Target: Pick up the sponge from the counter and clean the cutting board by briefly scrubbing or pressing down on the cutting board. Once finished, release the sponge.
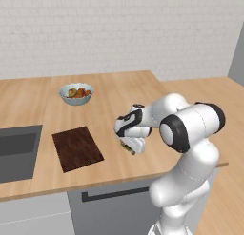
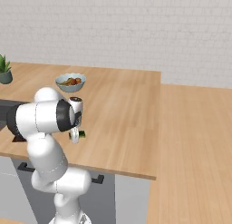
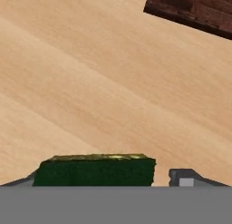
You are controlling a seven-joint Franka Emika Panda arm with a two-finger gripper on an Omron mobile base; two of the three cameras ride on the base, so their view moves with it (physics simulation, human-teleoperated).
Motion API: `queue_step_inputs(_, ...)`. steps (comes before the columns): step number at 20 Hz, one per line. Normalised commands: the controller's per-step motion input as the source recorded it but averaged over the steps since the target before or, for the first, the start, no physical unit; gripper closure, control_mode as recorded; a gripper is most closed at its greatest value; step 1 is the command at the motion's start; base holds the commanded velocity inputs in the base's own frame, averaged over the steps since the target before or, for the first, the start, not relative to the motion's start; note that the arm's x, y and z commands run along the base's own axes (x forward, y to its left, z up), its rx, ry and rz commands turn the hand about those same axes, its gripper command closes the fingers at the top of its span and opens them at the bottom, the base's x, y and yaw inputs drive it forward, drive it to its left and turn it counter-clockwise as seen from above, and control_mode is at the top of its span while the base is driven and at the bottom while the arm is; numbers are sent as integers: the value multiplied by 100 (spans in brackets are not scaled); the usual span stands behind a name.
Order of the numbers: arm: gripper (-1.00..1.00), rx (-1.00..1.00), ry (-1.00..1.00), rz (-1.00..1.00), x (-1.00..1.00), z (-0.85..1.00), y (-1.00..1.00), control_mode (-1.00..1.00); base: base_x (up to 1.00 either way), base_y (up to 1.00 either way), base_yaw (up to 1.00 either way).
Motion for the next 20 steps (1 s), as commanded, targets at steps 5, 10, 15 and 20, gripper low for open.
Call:
queue_step_inputs(5,-100,0,-1,0,0,1,-5,-100,0,0,0)
queue_step_inputs(10,-100,0,0,0,0,26,-12,-100,0,0,0)
queue_step_inputs(15,-100,0,-6,0,-12,82,-40,-100,0,0,0)
queue_step_inputs(20,-100,0,-6,0,-20,76,-41,-100,0,0,0)
